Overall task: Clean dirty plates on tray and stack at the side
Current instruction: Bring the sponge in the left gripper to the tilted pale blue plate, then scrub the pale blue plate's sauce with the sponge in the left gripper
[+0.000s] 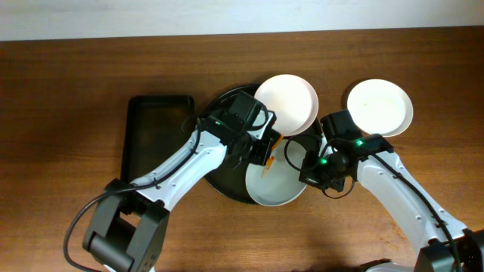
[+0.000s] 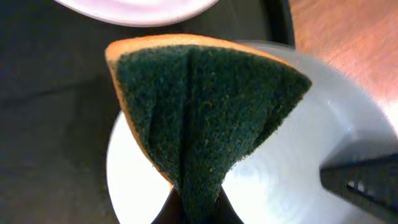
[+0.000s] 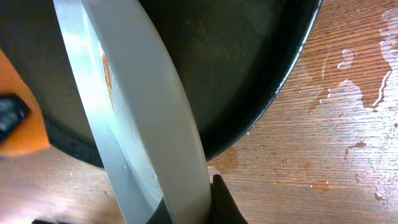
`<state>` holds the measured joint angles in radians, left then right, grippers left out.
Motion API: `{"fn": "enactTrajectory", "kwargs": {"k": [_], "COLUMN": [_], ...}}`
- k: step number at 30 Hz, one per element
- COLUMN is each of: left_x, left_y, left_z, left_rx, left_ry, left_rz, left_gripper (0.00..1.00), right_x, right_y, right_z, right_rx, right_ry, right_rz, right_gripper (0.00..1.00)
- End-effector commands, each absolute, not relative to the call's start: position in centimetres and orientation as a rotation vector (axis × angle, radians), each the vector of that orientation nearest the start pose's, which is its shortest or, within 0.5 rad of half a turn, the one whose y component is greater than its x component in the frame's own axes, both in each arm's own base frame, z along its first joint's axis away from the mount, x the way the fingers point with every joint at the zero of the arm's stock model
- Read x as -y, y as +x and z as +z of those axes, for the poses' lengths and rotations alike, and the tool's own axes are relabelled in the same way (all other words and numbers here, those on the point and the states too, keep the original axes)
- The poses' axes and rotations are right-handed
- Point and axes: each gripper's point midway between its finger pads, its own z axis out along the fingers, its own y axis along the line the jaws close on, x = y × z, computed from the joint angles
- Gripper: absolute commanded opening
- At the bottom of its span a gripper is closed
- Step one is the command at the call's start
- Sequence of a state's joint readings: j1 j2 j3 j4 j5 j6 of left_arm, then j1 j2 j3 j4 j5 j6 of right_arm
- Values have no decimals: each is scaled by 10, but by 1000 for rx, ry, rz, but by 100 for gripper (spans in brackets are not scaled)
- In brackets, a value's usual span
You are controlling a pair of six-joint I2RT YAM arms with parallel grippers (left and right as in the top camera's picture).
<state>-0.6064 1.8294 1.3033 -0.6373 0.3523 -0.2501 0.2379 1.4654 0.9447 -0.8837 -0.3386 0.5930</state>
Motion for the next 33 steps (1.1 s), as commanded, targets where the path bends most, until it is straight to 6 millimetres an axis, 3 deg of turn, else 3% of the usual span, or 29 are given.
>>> {"fn": "enactTrajectory", "kwargs": {"k": [1,8,15,18,21,27,33], "left_x": [297,300,300,305,296,296,306], "left_y": [294,264,264,270,282,314,330], "left_z": [77,48,11,-3,-11,-8,0], "left_rx": [-2808,-2865,-2886,-2874,-2872,-2749,-2665], "left_ry": [684,758,738,736,688,644,629], "left_rz": [-723,-695,-691,-693,-577,-466,-490], "left_gripper": [0,0,0,0,0,0,0], "right_x": [-113,-114,-115,-118,-118,-118,-118], "right_y": [254,256,256,256,256,256,255], "right_z": [69,69,70,71,71,71,71], "right_rx": [-3043,-3036,-3033,-3033,-3034,-3035,-3038], "right_ry": [498,494,492,489,489,489,489], "right_rz": [523,528,541,568,568,568,566], "right_gripper": [4,4,4,4,4,4,4]}}
